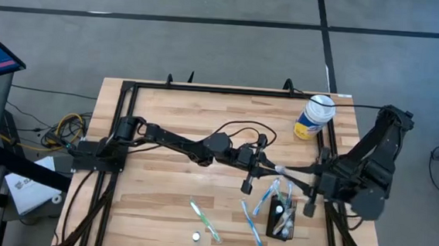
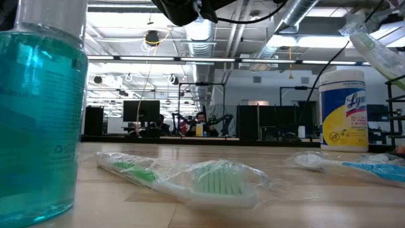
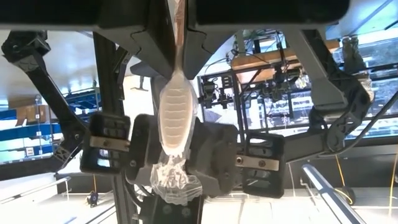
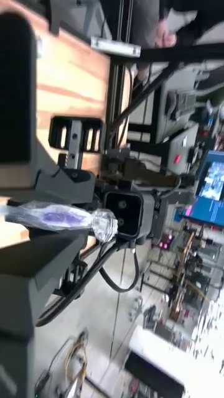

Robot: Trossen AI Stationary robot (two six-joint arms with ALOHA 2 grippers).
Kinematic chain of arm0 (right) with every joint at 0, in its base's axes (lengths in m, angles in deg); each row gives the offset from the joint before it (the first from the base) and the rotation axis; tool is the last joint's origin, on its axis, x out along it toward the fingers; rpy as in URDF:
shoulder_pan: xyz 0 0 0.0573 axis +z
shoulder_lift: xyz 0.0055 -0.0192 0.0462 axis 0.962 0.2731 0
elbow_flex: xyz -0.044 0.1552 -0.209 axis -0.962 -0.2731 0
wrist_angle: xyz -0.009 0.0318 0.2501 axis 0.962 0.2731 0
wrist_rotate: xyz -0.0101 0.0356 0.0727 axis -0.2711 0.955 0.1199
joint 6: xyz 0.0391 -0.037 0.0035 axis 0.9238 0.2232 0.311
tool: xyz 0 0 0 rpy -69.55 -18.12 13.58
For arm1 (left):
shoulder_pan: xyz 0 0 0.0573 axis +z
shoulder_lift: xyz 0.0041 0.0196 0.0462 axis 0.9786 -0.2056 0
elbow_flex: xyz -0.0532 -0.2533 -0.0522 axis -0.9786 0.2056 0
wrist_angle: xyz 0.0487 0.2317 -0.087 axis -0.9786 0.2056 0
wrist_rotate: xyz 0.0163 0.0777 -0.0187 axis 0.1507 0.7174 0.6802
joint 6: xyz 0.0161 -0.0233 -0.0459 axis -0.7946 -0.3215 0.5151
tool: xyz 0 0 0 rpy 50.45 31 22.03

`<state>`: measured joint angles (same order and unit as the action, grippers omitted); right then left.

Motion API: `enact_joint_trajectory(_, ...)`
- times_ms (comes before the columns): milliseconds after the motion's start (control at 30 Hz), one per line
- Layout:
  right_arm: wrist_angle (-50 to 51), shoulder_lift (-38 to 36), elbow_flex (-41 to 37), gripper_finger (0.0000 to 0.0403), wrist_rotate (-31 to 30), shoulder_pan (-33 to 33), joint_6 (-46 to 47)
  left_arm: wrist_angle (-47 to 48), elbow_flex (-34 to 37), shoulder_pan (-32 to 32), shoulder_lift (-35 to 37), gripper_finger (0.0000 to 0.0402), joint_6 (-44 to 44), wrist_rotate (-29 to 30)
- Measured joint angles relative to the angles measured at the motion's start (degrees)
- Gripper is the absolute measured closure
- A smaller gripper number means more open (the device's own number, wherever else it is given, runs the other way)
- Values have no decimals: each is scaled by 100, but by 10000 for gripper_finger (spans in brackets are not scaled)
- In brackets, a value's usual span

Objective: Pick & Place toothbrushing station
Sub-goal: Put the purple toothbrush into the black wire organizer

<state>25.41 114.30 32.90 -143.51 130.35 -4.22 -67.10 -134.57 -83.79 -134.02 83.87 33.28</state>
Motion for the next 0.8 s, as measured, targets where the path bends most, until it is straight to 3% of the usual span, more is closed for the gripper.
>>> enact_joint_trajectory(133,-180,-173,0,273,65,109,-203,6,0,0,0,396,0,0)
enact_joint_trajectory(333,-1235,-208,0,235,809,-208,-1634,23,0,35,0,396,5,2)
enact_joint_trajectory(500,-1386,-558,-192,249,1444,-505,-1686,37,0,37,0,396,28,2)
enact_joint_trajectory(600,-1825,-937,-706,269,1629,-666,-1862,52,0,48,0,396,46,0)
enact_joint_trajectory(800,-3403,-2006,-2038,304,2559,-1002,-2537,107,0,48,0,396,48,0)
